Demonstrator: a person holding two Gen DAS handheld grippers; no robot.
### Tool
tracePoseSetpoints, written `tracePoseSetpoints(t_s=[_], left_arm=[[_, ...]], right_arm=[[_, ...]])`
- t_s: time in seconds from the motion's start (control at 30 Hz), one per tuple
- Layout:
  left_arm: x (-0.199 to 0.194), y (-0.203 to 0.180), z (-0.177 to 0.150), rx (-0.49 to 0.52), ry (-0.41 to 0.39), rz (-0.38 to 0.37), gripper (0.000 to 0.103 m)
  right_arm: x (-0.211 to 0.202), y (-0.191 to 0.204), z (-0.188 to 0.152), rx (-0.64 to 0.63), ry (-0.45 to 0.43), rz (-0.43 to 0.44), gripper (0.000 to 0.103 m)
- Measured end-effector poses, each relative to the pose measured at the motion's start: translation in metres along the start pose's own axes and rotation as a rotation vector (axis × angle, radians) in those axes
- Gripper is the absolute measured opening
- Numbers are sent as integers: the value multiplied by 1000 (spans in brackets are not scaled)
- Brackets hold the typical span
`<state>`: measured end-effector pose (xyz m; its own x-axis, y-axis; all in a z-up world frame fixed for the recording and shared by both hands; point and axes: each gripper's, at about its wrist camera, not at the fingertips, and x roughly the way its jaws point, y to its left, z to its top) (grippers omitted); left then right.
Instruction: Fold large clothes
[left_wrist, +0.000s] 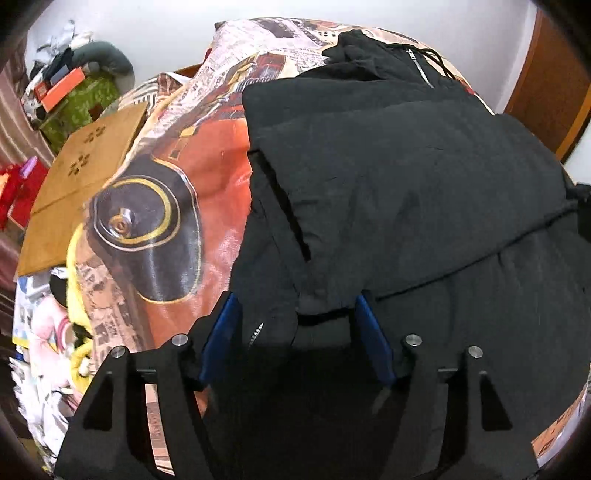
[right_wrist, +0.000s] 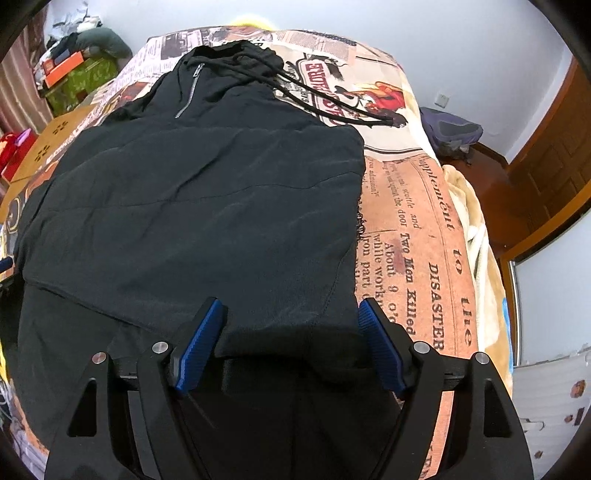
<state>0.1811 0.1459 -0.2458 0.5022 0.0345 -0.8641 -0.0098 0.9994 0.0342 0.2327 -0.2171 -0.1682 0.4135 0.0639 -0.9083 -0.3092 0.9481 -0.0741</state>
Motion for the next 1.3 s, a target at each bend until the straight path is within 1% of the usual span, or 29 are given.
tracePoseSetpoints(t_s=[0.1,0.17,0.27,0.37,0.43,0.57,0.6,0.67,0.7,0.8,0.83,0.97,1.07,1.2,1.3], left_arm=[[-12,-3,9,41,-23,31,66],[-20,-4,20,59,-51,46,66],[-35,-9,46,67,-112,48,66],[-47,-17,83,75,-181,47,66],[-53,-21,115,59,-230,22,66],[-49,-26,177,10,-273,-43,66],[-45,-30,197,0,-280,-63,66],[-35,-34,225,-15,-277,-97,66],[-30,-35,237,-27,-267,-124,66],[-5,-37,275,-86,-224,-249,66],[1,-39,283,-97,-221,-261,66],[42,-49,317,-118,-205,-235,66],[79,-56,339,-135,-177,-225,66],[120,-66,358,-138,-147,-217,66],[147,-71,366,-143,-127,-207,66]], right_arm=[[-6,-2,8,0,2,40,73],[-14,-3,16,3,-24,57,73],[-28,0,34,-8,-83,76,73],[-42,4,59,-20,-148,85,73],[-48,8,77,-32,-190,87,73],[-52,12,118,-42,-261,94,73],[-51,12,128,-42,-293,92,73],[-47,14,149,-40,-318,85,73],[-43,15,159,-37,-325,84,73],[-27,15,186,-14,-328,90,73],[-20,14,195,-4,-327,99,73],[13,17,231,36,-310,102,73],[43,20,254,60,-274,110,73],[85,23,280,107,-211,128,73],[119,24,293,128,-167,116,73]])
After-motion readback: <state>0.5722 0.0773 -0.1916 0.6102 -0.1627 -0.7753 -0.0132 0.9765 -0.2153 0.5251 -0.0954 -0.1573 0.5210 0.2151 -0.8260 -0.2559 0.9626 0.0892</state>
